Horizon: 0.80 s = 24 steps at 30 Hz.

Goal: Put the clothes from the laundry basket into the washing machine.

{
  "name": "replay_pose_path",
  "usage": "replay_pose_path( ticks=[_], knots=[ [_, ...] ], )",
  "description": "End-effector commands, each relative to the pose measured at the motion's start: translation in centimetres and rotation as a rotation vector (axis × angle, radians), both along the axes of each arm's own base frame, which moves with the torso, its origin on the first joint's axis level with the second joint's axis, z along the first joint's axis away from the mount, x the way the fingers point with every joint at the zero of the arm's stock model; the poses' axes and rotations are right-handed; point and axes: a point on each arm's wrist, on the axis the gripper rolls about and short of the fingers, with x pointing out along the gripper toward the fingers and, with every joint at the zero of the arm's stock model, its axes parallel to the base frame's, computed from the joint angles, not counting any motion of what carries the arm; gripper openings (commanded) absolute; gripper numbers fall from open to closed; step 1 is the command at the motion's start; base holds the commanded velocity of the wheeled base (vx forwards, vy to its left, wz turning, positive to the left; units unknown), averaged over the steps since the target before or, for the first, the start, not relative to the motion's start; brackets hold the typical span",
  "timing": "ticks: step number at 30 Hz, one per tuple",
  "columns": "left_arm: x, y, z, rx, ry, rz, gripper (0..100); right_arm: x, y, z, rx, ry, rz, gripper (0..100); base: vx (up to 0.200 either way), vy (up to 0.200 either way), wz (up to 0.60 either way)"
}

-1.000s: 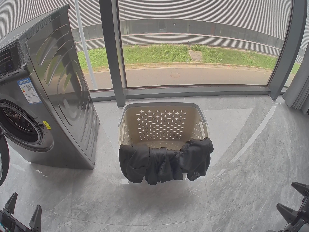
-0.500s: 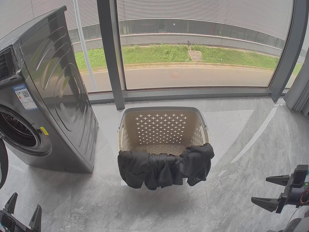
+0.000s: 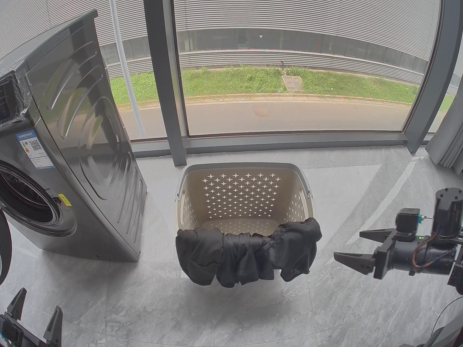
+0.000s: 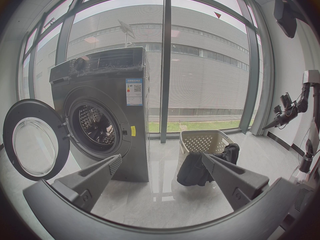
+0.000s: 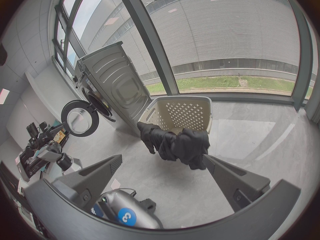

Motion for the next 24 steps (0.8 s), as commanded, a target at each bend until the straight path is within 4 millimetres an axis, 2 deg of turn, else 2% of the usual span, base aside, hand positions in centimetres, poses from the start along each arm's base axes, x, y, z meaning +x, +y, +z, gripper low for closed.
replay_pose_path(
  ticks=[1, 4, 6, 10, 15, 24],
  knots=[
    [0.0, 0.0, -0.5, 0.01, -0.001, -0.003, 100, 4.3, 3.7, -3.6, -0.052, 0.043, -0.02, 100, 0.0, 0.0, 0.0],
    [0.0, 0.0, -0.5, 0.019, -0.002, -0.007, 100, 4.8, 4.7, -4.8, -0.073, 0.039, -0.031, 100, 0.0, 0.0, 0.0],
    [0.0, 0.0, -0.5, 0.016, -0.002, -0.006, 100, 5.5, 5.5, -6.6, -0.096, 0.06, -0.029, 100, 0.0, 0.0, 0.0],
    [0.0, 0.0, -0.5, 0.001, 0.0, -0.001, 100, 6.5, 6.2, -8.0, -0.105, 0.064, -0.035, 100, 0.0, 0.0, 0.0],
    [0.0, 0.0, -0.5, 0.001, 0.0, -0.001, 100, 7.5, 6.3, -8.6, -0.127, 0.063, -0.076, 100, 0.0, 0.0, 0.0],
    [0.0, 0.0, -0.5, 0.004, 0.0, -0.001, 100, 10.8, 6.6, -9.8, -0.169, 0.031, -0.108, 100, 0.0, 0.0, 0.0]
  ],
)
